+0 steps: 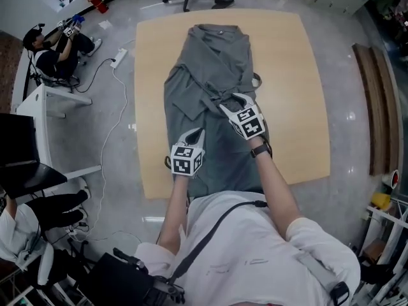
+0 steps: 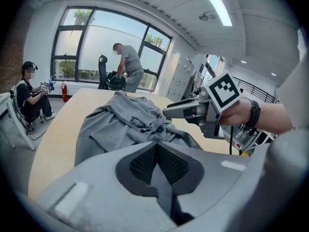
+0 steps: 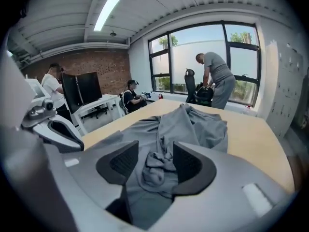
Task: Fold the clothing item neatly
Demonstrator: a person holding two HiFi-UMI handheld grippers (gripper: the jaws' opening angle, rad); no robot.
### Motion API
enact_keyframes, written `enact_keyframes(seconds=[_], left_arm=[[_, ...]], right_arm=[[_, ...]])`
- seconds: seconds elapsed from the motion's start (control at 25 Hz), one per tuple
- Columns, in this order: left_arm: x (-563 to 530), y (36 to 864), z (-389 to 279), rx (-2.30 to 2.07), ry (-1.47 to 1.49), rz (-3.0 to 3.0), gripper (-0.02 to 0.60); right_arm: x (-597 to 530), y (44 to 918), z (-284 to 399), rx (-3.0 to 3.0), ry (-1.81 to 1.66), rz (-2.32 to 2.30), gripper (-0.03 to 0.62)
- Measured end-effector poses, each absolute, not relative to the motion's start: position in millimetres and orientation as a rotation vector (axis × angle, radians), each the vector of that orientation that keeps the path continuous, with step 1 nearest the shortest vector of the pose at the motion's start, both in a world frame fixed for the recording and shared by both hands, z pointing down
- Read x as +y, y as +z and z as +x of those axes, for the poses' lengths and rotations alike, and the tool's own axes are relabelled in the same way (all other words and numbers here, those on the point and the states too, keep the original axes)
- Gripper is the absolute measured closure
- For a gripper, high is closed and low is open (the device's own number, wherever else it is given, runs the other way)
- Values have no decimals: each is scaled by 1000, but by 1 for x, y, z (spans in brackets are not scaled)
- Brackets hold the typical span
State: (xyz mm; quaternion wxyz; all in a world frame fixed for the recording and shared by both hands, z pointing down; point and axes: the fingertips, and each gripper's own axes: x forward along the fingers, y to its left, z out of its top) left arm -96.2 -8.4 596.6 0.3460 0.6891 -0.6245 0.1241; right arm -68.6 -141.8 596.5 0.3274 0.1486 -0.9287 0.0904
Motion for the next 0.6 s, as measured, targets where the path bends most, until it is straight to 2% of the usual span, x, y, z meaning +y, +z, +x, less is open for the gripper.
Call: enact_keyframes(seconds=[0.12, 0.2, 0.4, 0.6], left_arm=[[1, 594, -105, -1647, 300, 1774, 580], [6, 593, -109, -1667, 300, 1772, 580], [10, 576, -117, -1717, 303, 1816, 580], [14, 557, -120, -1748, 293, 1874, 580]], right_arm=[[-129, 596, -53, -2432, 257, 411, 389], [-122, 590, -41, -2448, 263, 432, 460], [-101, 567, -23, -2515, 315, 468, 588], [-74, 544, -23, -2594, 286, 477, 588]])
